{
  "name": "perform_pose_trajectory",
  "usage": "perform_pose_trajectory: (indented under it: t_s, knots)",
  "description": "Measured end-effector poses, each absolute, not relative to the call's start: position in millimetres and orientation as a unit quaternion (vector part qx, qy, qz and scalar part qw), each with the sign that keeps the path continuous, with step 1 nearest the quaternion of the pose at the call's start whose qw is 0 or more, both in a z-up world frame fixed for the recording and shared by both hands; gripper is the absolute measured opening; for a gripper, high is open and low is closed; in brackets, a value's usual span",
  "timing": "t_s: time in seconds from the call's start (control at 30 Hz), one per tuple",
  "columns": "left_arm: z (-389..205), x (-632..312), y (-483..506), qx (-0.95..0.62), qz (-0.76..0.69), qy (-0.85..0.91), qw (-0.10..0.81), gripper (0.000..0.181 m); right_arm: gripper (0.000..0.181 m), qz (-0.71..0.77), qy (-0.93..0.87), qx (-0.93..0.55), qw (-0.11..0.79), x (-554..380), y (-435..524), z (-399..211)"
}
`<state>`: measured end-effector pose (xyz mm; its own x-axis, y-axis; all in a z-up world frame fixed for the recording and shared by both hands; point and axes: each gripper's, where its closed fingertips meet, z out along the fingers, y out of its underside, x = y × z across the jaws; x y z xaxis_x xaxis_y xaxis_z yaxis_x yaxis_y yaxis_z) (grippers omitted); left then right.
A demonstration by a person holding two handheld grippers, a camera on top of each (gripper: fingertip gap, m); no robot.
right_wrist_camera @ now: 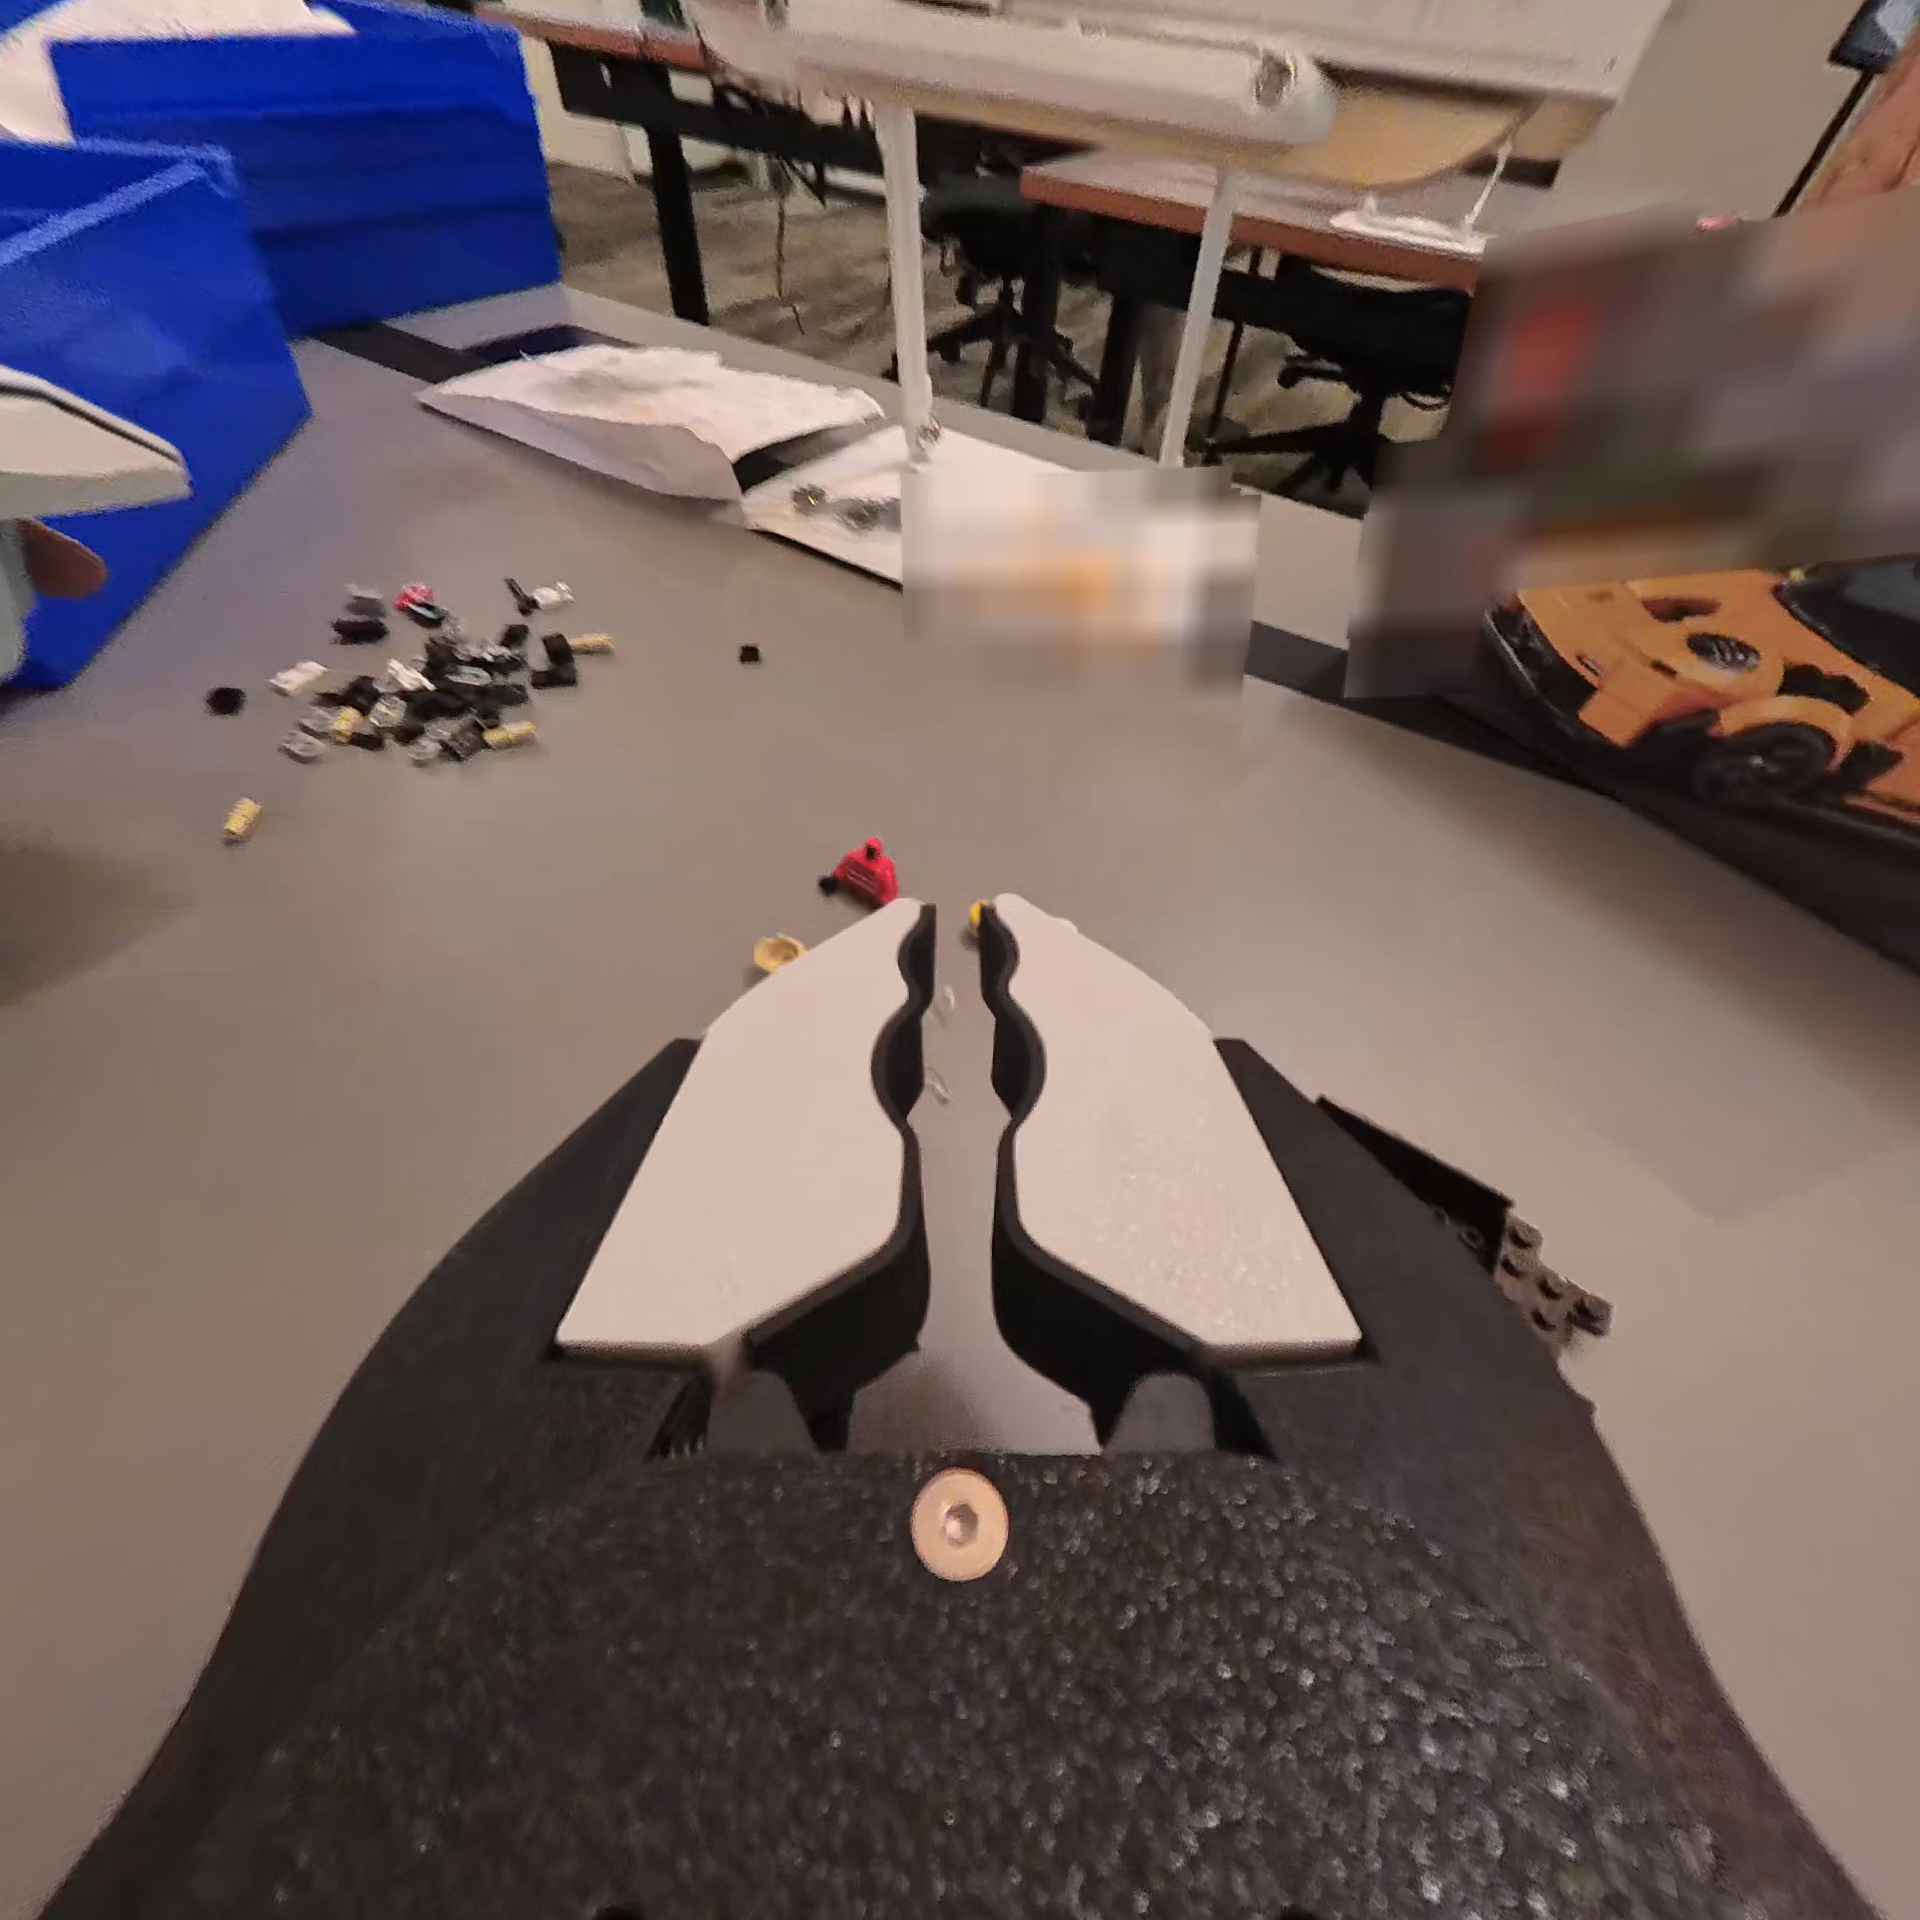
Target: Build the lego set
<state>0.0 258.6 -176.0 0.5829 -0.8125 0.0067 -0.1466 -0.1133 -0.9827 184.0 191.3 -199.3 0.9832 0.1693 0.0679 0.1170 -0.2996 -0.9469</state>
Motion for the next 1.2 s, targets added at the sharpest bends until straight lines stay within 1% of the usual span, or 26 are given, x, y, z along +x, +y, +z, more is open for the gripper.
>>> perform_pose_trajectory:
  t_s: [0.1, 0.27, 0.63, 0.87, 1.07, 1.2]
  knots:
    - [-182.2, -4.5, 264.6, -0.699, -0.291, 0.346, 0.554, 0.0, 0.0, 0.014, -0.089, -0.814, 0.574, 186.6, 194.1, -210.5]
    - [-188.4, -11.0, 274.7, -0.71, -0.275, 0.345, 0.549, 0.002, 0.0, 0.019, -0.097, -0.82, 0.564, 184.3, 199.6, -218.8]
    - [-201.7, -30.1, 290.8, -0.741, -0.229, 0.318, 0.546, 0.0, 0.0, 0.037, -0.105, -0.806, 0.581, 189.9, 189.4, -208.1]
    - [-199.4, -54.5, 296.0, -0.76, -0.214, 0.278, 0.547, 0.0, 0.0, 0.042, -0.096, -0.805, 0.584, 197.5, 188.0, -205.7]
    - [-187.2, -95.6, 280.4, -0.762, -0.16, 0.253, 0.574, 0.0, 0.0, 0.038, -0.101, -0.804, 0.585, 195.0, 187.7, -204.1]
    - [-194.9, -122.2, 280.4, -0.778, -0.125, 0.235, 0.569, 0.0, 0.0, 0.044, -0.106, -0.804, 0.584, 191.0, 188.1, -204.7]
